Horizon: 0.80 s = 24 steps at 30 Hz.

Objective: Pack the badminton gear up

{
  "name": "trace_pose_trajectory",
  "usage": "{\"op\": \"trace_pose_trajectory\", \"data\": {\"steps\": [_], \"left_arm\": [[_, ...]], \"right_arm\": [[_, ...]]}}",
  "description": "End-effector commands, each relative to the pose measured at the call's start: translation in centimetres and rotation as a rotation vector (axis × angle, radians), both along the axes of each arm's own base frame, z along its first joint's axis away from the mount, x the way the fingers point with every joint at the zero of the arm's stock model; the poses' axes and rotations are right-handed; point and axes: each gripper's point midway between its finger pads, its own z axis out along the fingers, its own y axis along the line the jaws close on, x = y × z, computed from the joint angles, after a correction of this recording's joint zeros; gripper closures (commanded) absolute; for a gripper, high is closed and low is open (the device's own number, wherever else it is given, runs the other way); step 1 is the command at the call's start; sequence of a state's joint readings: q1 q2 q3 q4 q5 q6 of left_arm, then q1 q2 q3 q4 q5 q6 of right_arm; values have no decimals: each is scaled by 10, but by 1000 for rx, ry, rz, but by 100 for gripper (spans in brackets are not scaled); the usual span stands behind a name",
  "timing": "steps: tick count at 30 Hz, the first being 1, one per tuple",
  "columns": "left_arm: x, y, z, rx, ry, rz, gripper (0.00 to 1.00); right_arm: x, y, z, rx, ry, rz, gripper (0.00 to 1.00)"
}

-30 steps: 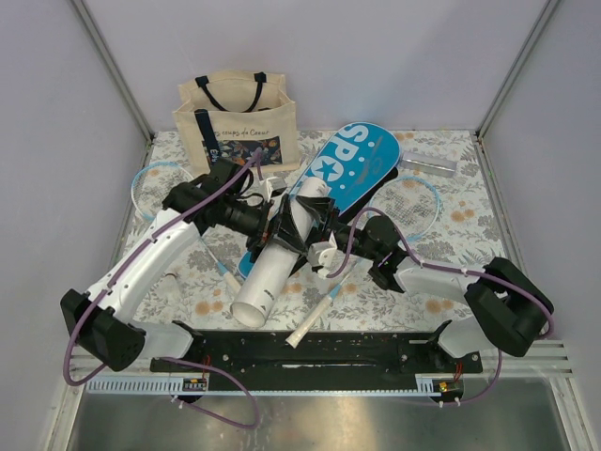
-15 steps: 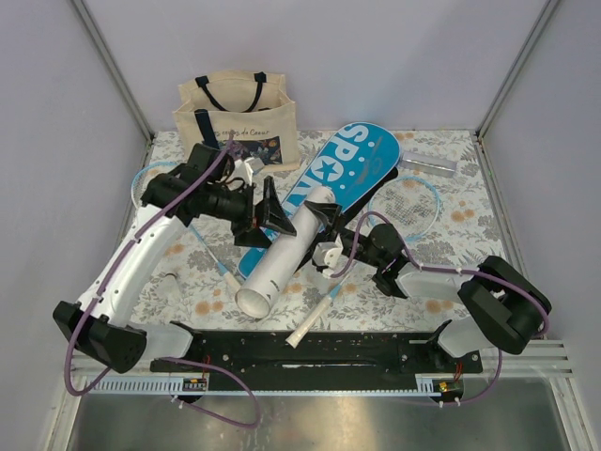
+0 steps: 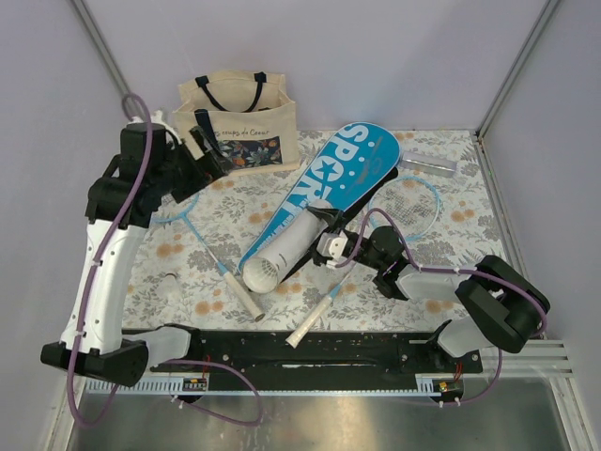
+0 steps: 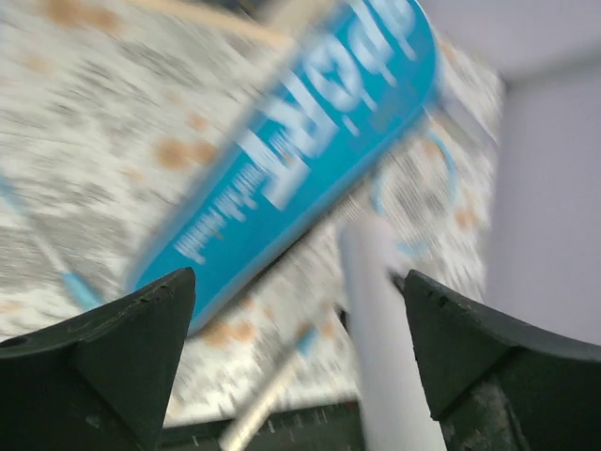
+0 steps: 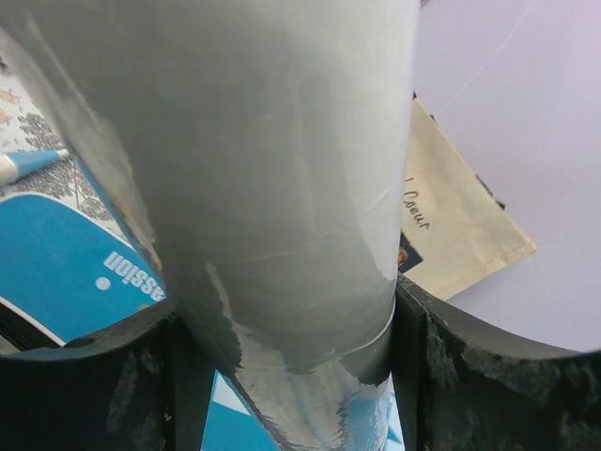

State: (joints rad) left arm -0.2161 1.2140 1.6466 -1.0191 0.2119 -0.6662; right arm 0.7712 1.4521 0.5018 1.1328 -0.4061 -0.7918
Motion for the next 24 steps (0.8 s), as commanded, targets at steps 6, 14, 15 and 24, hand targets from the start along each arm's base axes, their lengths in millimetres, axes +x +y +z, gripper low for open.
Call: {"op": "trace_pose_trajectory", "data": {"steps": [6,14,15,24], "left_arm": [[2,152,-29,357,-48,712,6],[-33,193,-131,338,260,962,7],[-38,199,-141,319,282,1013,7],[-89,212,-235,134,561,1249,2]], "right_arm": [[2,-12,46,287,238,-26,69],[2,-24,59,344,376,-75,71],[1,-25,60,344,392,-72,70],[-11,-32,70,331,439,-65,71]]}}
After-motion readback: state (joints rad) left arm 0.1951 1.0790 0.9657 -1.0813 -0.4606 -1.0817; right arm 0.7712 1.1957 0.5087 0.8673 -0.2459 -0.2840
